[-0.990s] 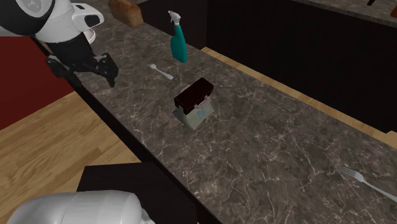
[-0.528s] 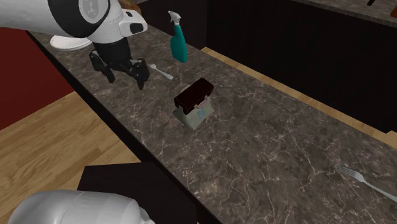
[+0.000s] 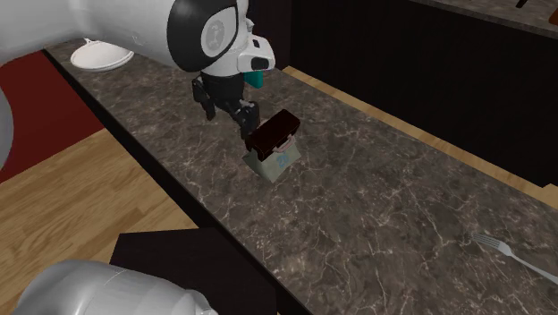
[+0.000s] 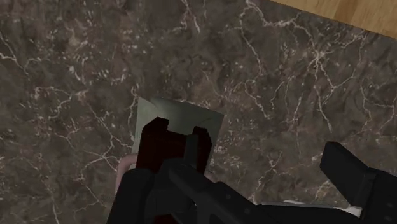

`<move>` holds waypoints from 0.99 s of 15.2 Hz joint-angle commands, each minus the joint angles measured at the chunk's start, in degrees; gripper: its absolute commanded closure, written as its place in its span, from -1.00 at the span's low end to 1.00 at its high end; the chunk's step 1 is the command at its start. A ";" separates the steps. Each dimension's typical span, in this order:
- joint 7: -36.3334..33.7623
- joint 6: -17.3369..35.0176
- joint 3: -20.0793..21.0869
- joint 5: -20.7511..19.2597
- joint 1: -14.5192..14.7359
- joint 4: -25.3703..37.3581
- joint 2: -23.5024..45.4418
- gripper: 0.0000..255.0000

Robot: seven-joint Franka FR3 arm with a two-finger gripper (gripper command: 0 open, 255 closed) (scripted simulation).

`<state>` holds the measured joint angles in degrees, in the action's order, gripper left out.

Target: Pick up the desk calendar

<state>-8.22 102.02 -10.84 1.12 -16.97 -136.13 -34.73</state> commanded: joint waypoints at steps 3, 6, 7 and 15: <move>-2.68 1.57 -3.52 -0.66 -4.01 0.07 2.50 -1.00; -2.88 3.29 -4.17 -0.80 -4.65 -1.37 2.92 -1.00; -2.79 4.08 -4.25 -0.82 -4.67 -2.06 3.03 -1.00; -2.35 7.72 -4.60 -0.89 -4.74 -5.20 3.56 1.00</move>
<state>-10.58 109.56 -15.42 0.23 -21.72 -141.21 -31.30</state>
